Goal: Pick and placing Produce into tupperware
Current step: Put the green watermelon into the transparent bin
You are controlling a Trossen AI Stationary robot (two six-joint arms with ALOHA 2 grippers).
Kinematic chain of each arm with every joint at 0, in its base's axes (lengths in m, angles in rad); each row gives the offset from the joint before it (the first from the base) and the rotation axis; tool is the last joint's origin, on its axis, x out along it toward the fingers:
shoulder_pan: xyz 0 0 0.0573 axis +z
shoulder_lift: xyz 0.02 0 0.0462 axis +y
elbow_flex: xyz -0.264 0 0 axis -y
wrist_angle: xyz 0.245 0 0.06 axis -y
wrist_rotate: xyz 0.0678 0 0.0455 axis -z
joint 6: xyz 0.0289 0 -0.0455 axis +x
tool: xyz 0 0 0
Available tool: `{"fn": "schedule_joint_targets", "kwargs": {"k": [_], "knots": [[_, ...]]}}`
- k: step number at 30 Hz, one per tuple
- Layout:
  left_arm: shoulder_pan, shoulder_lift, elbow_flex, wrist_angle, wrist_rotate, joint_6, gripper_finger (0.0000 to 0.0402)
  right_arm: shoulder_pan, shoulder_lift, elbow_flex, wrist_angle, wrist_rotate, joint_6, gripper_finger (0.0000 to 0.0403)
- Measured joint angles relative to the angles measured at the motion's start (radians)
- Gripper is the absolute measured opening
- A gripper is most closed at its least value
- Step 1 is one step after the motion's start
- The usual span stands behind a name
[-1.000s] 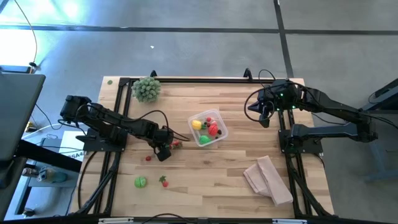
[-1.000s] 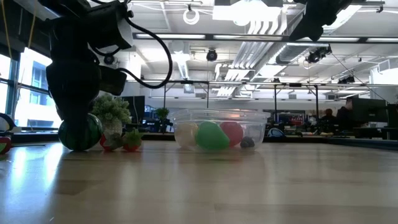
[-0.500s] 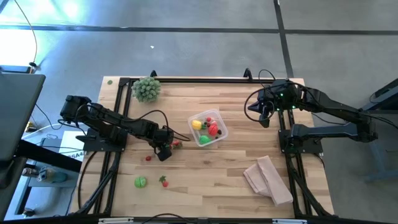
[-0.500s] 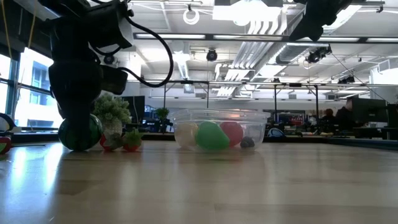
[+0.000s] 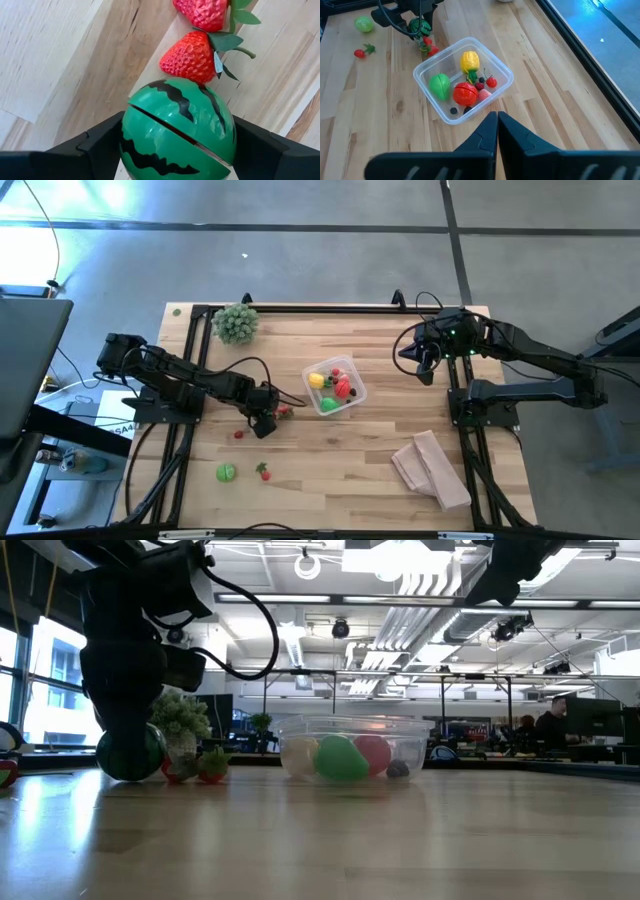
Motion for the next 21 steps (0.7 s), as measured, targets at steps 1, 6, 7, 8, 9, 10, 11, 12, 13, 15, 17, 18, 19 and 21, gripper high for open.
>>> {"fn": "schedule_joint_targets", "kwargs": {"k": [1,6,7,8,9,10,11,12,13,15,17,18,19,21], "knots": [[0.0,0.0,0.0,0.0,0.0,0.0,0.0294,0.0,0.0,0.0,0.0,0.0,0.0,0.0004],[0.0,0.0,0.0,0.0,0.0,0.0,0.0293,0.0,0.0,0.0,0.0,0.0,0.0,0.0004],[0.0,0.0,0.0,0.0,0.0,0.0,0.0293,0.0,0.0,0.0,0.0,0.0,0.0,0.0004],[0.0,0.0,0.0,0.0,0.0,0.0,0.0293,0.0,0.0,0.0,0.0,0.0,0.0,0.0004],[0.0,0.0,0.0,0.0,0.0,0.0,0.0293,0.0,0.0,0.0,0.0,0.0,0.0,0.0004],[0.0,0.0,0.0,0.0,0.0,0.0,0.0292,0.0,0.0,0.0,0.0,0.0,0.0,0.0004],[0.0,0.0,0.0,0.0,0.0,0.0,0.0291,0.0,0.0,0.0,0.0,0.0,0.0,0.0004],[0.0,0.0,0.0,0.0,0.0,0.0,0.0288,0.0,0.0,0.0,0.0,0.0,0.0,0.0004],[0.0,0.0,0.0,0.0,0.0,0.0,0.0284,0.0,0.0,0.0,0.0,0.0,0.0,0.0004],[0.0,0.0,0.0,0.0,0.0,0.0,0.0276,0.0,0.0,0.0,0.0,0.0,0.0,0.0004],[0.0,0.0,0.0,0.0,0.0,0.0,0.0272,0.0,0.0,0.0,0.0,0.0,0.0,0.0004],[0.0,0.0,0.0,0.0,0.0,0.0,0.0272,0.0,0.0,0.0,0.0,0.0,0.0,0.0004],[0.0,0.0,0.0,0.001,0.0,0.0,0.0273,0.0,0.0,0.0,0.0,0.0,0.0,0.0004],[0.0,0.0,0.0,0.002,0.0,0.0,0.028,0.0,0.0,0.0,0.0,0.0,0.0,0.0004]]}}
